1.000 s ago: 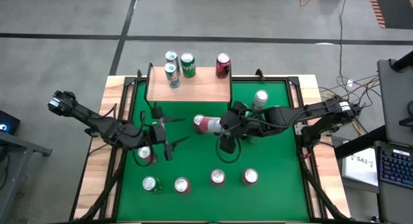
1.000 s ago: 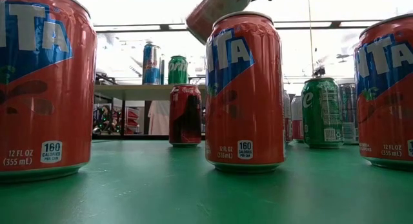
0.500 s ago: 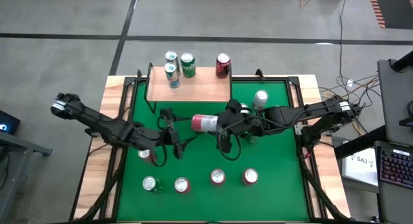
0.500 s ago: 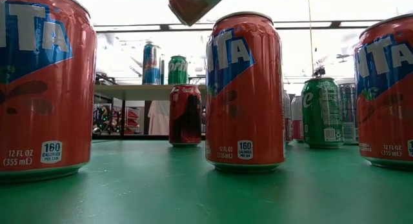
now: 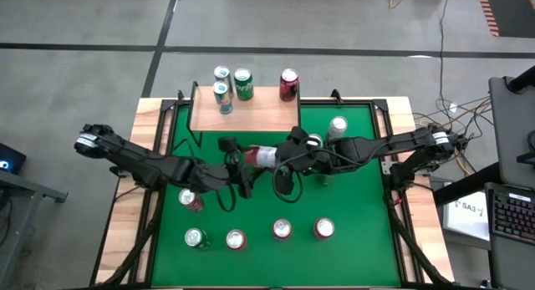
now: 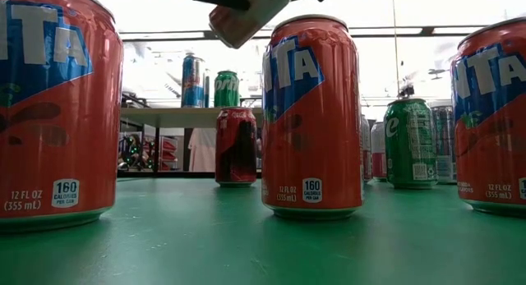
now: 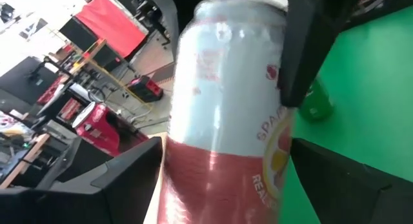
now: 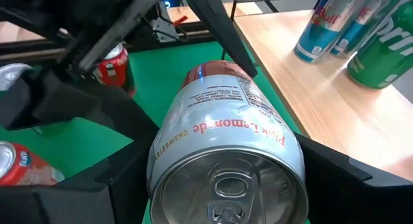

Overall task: Place canned beverage on shelf
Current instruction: Put the white and red can on the shelf

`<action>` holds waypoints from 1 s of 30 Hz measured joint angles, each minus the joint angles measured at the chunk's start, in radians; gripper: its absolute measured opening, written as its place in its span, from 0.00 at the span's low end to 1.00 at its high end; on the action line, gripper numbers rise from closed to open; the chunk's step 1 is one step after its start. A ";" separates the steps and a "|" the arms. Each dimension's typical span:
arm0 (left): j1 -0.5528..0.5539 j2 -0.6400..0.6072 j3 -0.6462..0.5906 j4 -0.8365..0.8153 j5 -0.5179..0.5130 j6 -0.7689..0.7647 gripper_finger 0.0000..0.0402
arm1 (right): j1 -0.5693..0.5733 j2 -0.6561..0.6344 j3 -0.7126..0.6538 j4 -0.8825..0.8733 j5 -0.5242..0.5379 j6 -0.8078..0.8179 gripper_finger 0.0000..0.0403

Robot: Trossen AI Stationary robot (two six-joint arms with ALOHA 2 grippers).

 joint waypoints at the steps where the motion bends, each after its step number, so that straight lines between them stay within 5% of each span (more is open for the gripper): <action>1: 0.005 0.003 -0.001 0.000 -0.002 0.000 0.81 | 0.000 0.002 0.000 0.009 0.002 0.000 0.73; 30: 0.021 0.033 -0.004 -0.001 0.000 -0.075 0.67 | -0.002 0.025 -0.001 0.021 0.005 0.007 0.76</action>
